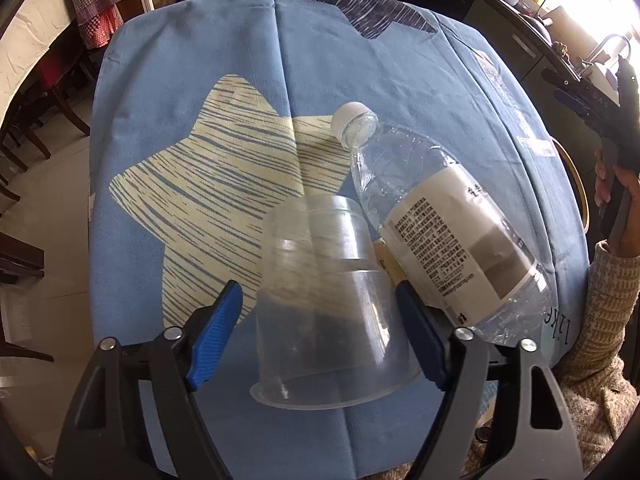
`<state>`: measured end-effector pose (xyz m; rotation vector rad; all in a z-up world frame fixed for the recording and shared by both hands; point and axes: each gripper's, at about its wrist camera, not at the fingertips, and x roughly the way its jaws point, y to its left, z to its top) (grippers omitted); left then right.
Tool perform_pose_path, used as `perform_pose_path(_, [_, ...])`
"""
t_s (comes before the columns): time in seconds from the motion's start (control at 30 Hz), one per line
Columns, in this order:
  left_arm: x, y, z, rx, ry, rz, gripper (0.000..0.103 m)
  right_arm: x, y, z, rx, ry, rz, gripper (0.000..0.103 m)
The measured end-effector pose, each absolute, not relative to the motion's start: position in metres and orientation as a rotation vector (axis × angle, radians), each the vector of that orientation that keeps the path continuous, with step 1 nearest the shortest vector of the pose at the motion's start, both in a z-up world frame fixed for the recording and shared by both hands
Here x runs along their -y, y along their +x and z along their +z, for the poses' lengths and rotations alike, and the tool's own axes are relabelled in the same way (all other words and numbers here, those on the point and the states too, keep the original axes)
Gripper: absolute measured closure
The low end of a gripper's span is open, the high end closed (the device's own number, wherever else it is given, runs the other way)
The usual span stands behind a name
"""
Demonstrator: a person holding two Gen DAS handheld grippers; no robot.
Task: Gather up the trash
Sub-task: 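Grasp the clear plastic cup with the left gripper, then carry the clear cup over the yellow bin and open the left gripper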
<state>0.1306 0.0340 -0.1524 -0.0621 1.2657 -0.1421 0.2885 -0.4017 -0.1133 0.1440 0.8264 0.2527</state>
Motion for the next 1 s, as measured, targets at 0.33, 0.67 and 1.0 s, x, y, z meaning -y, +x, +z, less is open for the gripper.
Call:
perform_pose_path(0.33, [-0.037, 0.124, -0.138, -1.197, -0.023, -0.126, 0.044, 0.401, 0.289, -0.116, -0.833, 0.145, 0.26, 0.028])
perform_pose_path(0.67, [-0.026, 0.116, -0.086, -1.075, 0.042, -0.133, 0.044, 0.408, 0.273, -0.094, -0.779, 0.142, 0.266, 0.028])
perform_pose_path(1.0, [0.1, 0.127, -0.032, -0.927, 0.181, -0.432, 0.044, 0.509, 0.173, -0.058, -0.643, 0.138, 0.042, 0.027])
